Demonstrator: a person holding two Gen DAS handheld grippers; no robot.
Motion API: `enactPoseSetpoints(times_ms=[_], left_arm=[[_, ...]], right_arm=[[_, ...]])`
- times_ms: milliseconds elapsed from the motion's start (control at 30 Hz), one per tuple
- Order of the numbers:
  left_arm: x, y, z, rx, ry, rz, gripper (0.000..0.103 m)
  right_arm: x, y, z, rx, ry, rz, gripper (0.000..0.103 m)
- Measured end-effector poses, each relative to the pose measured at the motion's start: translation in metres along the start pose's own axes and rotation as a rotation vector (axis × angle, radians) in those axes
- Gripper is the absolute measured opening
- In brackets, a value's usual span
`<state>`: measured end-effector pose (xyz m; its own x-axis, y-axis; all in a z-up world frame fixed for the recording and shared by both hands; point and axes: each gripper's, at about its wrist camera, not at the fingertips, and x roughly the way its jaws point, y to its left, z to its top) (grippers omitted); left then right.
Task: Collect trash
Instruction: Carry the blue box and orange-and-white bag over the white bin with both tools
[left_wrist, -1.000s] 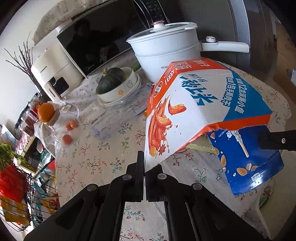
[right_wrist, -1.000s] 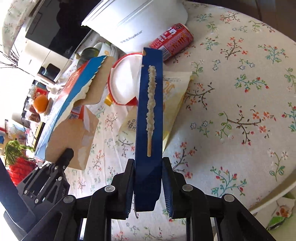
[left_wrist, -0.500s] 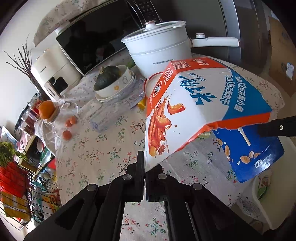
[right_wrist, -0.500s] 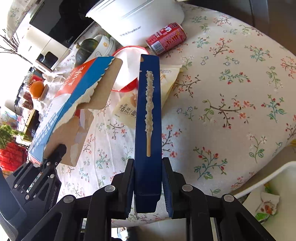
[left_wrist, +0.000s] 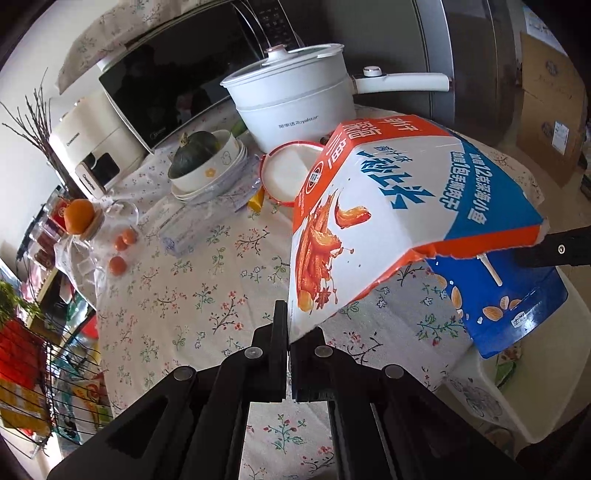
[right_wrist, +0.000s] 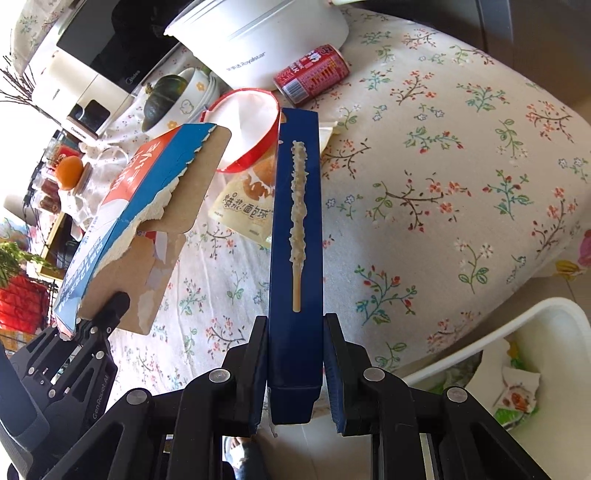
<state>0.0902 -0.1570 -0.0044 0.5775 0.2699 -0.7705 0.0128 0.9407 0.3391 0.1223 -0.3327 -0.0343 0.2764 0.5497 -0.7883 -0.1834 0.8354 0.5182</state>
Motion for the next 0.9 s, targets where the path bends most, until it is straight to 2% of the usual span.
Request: enactPoseSetpoints(times_ms=[433,567,700,900], left_arm=[[-0.019,-0.045,-0.005,0.051,0.000,-0.132,0.000],[-0.030,-0.067,-0.012,0.097,-0.005,-0.174,0.000],[-0.038,-0.092,-0.023,0.152,0.000,-0.224,0.000],[-0.045,-0.125,-0.032,0.228,-0.016,-0.248,0.000]], right_arm=[[-0.047,-0.039,-0.037,0.042,-0.012,-0.045,0.025],[-0.064,-0.052,-0.046,0.062,-0.009,-0.058,0.025],[-0.073,-0.067,-0.064,0.069,0.023,-0.087,0.025],[-0.081,-0.089,-0.101,0.091,0.071,-0.131,0.025]])
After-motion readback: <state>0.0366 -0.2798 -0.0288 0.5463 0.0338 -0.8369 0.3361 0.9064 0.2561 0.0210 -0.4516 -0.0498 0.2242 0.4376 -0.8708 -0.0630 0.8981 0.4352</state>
